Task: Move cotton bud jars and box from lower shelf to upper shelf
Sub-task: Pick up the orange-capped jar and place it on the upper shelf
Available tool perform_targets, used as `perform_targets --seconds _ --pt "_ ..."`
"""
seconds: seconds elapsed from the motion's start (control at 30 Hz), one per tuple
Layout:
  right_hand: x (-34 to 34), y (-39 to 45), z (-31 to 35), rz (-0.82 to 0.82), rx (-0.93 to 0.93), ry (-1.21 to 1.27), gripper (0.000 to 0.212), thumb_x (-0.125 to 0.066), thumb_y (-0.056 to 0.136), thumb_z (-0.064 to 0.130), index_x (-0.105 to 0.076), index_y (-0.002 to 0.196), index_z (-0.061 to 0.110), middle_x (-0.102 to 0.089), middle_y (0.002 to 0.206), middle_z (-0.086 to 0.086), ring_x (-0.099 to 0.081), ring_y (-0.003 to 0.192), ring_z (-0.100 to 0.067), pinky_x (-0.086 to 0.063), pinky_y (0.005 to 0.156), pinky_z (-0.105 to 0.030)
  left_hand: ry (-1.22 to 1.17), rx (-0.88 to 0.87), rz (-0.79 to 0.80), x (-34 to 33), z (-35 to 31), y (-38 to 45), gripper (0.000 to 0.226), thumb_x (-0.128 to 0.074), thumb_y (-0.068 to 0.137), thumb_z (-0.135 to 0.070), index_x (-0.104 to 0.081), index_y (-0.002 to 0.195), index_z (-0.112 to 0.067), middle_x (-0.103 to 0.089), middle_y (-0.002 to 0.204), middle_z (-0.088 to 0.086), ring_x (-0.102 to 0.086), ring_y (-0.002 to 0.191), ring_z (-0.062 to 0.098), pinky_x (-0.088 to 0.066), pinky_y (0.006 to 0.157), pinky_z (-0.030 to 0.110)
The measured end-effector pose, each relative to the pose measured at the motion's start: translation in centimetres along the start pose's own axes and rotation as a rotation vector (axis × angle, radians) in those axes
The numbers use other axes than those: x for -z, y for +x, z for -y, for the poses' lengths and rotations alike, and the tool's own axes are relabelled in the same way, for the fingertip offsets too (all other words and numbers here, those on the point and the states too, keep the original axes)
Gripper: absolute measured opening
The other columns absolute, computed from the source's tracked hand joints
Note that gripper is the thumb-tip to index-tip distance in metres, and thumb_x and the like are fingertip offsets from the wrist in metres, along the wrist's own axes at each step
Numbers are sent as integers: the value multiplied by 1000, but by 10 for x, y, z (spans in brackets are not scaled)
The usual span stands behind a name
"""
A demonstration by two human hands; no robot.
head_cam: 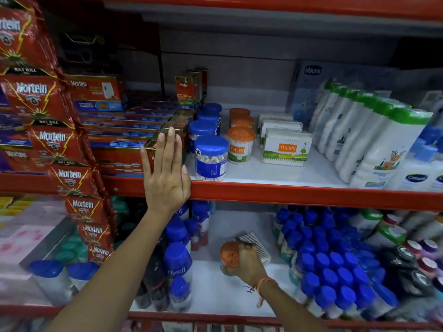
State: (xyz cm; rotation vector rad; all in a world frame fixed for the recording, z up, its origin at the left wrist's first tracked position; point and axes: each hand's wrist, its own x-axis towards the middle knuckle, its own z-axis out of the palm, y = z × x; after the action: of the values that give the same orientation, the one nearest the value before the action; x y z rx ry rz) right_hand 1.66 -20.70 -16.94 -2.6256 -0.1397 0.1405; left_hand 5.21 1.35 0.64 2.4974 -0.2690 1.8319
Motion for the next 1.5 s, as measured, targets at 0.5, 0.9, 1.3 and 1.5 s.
perform_targets --seconds 0.5,0.9,1.3,1.5 --pt "107 -42 44 -4 -133 953 39 -85 70 25 -70 103 13 -75 98 -2 -72 85 -10 -55 65 -17 12 34 17 -1 -1 -2 57 -24 101 -24 -19 153 -2 5 164 2 2 152 20 -2 122 51" --pt "136 -66 58 -7 -95 1005 41 -84 69 24 -70 106 11 -74 106 -8 -73 90 -16 -58 70 -21 37 36 30 3 -3 -1 57 -22 101 -24 -20 153 -1 -8 162 8 3 152 20 1 123 49" --pt "163 -85 73 -4 6 976 58 -86 50 44 -72 100 18 -75 102 -6 -74 87 -15 -61 77 -31 30 25 -10 2 -4 1 56 -25 101 -23 -21 152 -1 -4 162 7 2 152 21 -1 122 50" --pt "192 -100 94 -43 115 960 61 -83 50 45 -73 102 15 -78 95 -4 -74 86 -15 -58 71 -25 32 25 -12 3 -4 1 56 -25 101 -22 -20 153 -1 -16 160 12 4 151 19 0 122 49"
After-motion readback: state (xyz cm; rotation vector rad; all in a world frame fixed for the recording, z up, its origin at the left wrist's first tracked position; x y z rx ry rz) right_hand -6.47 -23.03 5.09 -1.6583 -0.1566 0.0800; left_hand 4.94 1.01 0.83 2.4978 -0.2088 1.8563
